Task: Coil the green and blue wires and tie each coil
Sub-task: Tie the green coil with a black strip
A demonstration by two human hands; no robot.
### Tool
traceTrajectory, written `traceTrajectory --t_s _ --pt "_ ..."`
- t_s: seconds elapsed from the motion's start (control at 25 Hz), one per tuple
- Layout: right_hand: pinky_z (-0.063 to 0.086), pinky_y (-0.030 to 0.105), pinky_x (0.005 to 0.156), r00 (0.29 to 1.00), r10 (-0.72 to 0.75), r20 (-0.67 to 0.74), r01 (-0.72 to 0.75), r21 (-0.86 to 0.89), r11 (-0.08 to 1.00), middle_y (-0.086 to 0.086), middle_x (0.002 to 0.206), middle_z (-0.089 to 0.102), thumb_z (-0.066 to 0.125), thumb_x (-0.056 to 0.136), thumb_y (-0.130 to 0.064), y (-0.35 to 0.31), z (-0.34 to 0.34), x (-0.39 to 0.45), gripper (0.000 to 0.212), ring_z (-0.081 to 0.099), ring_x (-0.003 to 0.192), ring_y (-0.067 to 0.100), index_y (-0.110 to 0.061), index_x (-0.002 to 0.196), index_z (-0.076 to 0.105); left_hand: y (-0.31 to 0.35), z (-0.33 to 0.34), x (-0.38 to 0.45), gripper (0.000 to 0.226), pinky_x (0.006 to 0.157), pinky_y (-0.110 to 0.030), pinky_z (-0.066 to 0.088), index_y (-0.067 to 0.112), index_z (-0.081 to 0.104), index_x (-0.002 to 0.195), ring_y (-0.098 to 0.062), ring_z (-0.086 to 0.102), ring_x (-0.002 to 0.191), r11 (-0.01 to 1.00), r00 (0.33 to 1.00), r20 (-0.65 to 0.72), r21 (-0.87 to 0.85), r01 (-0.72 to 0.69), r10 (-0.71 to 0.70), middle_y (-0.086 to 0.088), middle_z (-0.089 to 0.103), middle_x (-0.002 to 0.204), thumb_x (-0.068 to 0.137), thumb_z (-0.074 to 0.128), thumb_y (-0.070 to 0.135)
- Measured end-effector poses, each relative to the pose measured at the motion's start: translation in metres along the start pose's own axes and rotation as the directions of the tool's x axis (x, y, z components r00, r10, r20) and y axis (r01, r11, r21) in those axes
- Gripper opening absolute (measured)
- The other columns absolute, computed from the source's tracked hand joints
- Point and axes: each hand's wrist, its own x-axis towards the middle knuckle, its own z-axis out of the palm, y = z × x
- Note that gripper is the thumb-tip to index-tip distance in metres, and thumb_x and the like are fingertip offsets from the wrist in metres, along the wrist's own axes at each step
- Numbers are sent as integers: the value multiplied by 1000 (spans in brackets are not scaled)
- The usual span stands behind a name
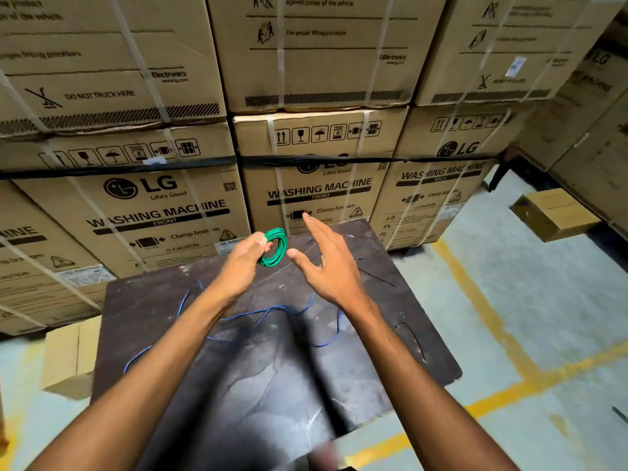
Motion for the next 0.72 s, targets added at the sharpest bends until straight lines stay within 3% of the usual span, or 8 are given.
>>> traceTrajectory --t_s 0.12,0.2,0.36,0.44,0.52,0.72 --pt "30 34 120 998 62 26 -62 -2 998 -8 161 44 58 98 -54 40 6 -3 67 36 148 13 -30 157 40 -33 22 14 40 75 -23 35 12 56 92 -3 46 78 990 999 -39 134 34 -29 -8 50 89 90 44 50" --pt "35 36 117 995 101 23 -102 33 994 -5 154 52 59 96 -53 63 11 -9 63 44 142 17 -27 153 47 -53 35 16 36 73 -31 32 23 51 78 -9 42 77 971 996 -63 225 78 -65 2 50 81 84 39 57" --pt "47 41 108 970 228 88 -233 55 971 1 132 68 58 91 -53 117 20 -25 54 61 124 23 -21 134 64 -84 73 11 21 69 -16 33 24 44 74 9 41 63 963 990 -52 230 140 -132 6 43 75 92 39 34" --pt "52 41 101 945 304 121 -312 54 949 2 124 73 57 90 -52 148 25 -37 49 67 115 24 -20 125 69 -103 97 10 21 69 -12 35 17 51 80 10 41 63 958 982 -28 215 190 -188 6 45 78 91 36 28" --pt "55 42 95 914 380 144 -387 28 922 1 121 75 56 90 -52 175 28 -52 46 69 110 24 -21 122 70 -122 121 9 29 71 -17 35 7 57 86 8 41 65 946 970 -16 219 240 -242 4 47 80 90 37 27" --pt "55 39 95 813 566 136 -565 -51 824 1 123 74 65 96 -31 243 20 -84 27 70 107 25 -21 120 71 -158 171 9 25 66 -15 35 22 45 71 6 46 60 928 942 40 191 319 -332 4 45 72 93 45 35"
